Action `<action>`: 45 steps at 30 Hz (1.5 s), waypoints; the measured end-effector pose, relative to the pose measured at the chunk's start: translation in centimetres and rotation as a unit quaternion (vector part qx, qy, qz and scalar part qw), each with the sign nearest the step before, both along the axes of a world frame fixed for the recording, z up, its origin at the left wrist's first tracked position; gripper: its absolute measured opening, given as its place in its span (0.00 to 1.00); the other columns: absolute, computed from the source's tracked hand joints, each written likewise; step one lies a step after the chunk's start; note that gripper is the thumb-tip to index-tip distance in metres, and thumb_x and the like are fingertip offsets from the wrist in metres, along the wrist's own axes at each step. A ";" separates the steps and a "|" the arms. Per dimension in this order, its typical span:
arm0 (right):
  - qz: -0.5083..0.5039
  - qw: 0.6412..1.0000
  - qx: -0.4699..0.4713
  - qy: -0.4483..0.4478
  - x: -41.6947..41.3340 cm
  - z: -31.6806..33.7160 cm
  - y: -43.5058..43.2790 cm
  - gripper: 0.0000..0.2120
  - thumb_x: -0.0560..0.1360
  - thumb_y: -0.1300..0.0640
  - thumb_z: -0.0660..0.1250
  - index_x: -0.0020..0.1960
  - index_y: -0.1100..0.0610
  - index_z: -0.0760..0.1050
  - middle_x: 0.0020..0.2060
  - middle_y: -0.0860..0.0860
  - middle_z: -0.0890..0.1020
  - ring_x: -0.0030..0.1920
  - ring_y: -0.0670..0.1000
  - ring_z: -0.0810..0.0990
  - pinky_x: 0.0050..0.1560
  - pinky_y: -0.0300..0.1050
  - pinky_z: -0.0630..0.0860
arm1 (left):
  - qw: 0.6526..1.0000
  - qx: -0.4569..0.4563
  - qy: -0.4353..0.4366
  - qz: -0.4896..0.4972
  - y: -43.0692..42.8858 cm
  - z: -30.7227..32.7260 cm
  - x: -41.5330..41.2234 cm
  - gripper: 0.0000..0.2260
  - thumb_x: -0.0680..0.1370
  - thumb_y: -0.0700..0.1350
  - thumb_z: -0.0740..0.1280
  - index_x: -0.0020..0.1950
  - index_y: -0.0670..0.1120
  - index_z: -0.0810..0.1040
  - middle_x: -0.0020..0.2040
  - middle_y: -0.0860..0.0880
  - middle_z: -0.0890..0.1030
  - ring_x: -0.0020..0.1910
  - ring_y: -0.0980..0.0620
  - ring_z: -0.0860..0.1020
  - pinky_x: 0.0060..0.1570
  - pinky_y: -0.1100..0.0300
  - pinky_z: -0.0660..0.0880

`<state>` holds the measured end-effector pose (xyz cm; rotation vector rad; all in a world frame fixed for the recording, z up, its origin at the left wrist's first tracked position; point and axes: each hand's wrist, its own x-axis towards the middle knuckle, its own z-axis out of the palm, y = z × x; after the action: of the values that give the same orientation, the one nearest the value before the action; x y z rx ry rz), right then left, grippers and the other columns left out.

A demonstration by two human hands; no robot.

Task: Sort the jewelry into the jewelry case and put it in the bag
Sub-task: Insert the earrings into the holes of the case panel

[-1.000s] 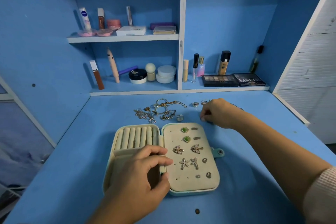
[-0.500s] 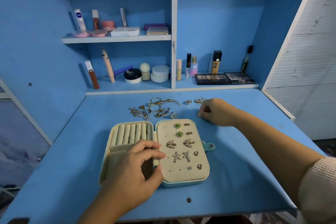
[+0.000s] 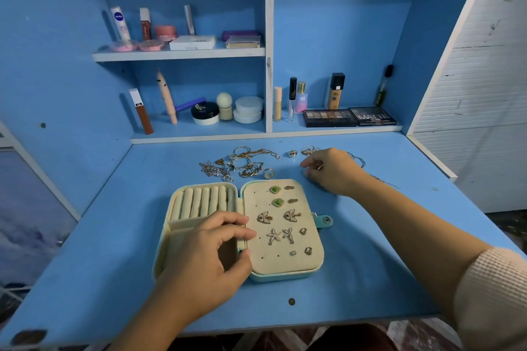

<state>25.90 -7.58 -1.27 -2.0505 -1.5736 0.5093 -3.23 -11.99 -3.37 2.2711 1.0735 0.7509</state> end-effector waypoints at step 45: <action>0.166 0.954 0.003 -0.251 0.3 0.8 -1.3 0.10 0.77 0.54 0.66 0.56 0.46 0.81 0.61 0.49 0.73 0.61 0.51 0.66 0.60 0.45 0.68 | 1.000 -0.005 -0.010 0.012 0.3 0.0 0.0 0.15 0.66 0.62 0.63 0.47 0.61 0.82 0.57 0.71 0.75 0.56 0.67 0.76 0.59 0.62 0.73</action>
<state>26.15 -8.91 -0.50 -2.0180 -2.2326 0.0872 -3.20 -11.70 -3.42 2.2419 1.0949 0.7753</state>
